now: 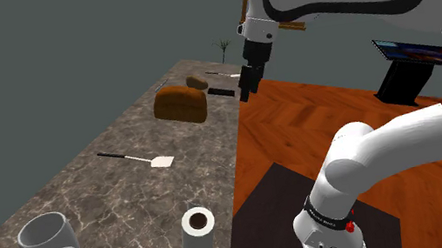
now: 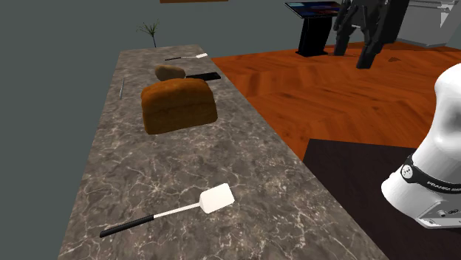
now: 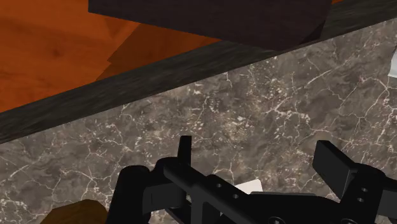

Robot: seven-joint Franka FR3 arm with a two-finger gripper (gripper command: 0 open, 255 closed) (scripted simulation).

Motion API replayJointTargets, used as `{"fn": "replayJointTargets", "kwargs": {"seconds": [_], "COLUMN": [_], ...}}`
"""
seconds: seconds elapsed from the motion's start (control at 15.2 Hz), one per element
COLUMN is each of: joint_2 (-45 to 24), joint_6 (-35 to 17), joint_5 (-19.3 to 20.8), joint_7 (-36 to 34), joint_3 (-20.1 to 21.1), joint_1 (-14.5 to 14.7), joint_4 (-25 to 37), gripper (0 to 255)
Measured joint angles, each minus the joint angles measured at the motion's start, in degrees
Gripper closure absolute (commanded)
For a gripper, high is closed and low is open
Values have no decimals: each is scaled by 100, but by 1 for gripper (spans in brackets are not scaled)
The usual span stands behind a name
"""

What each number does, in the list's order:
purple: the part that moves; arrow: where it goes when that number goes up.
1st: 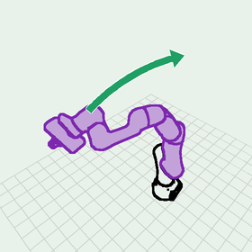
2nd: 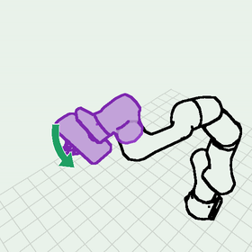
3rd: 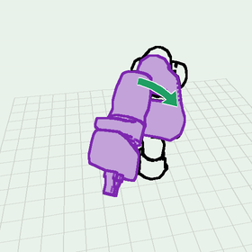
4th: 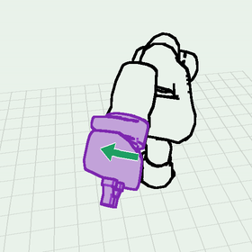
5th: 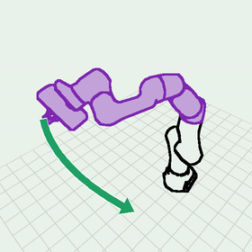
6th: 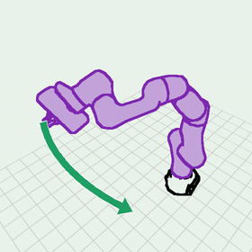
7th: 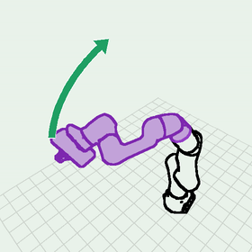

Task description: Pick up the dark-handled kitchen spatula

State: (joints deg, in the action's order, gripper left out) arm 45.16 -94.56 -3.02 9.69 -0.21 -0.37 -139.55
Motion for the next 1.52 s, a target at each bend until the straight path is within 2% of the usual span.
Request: {"fn": "replayJointTargets", "kwargs": {"seconds": [0.13, 0.33, 0.79, 1.52], "joint_2": [-74, -500, -1886, -4268], "joint_6": [-85, -570, -1713, -3061], "joint_5": [-3, -58, -120, 52], "joint_7": [14, 21, 81, 22], "joint_3": [7, 108, 335, 699], "joint_1": [12, 96, 279, 513], "joint_4": [-9, -45, 273, 1430], "gripper": [0, 0, 0, 0]}}
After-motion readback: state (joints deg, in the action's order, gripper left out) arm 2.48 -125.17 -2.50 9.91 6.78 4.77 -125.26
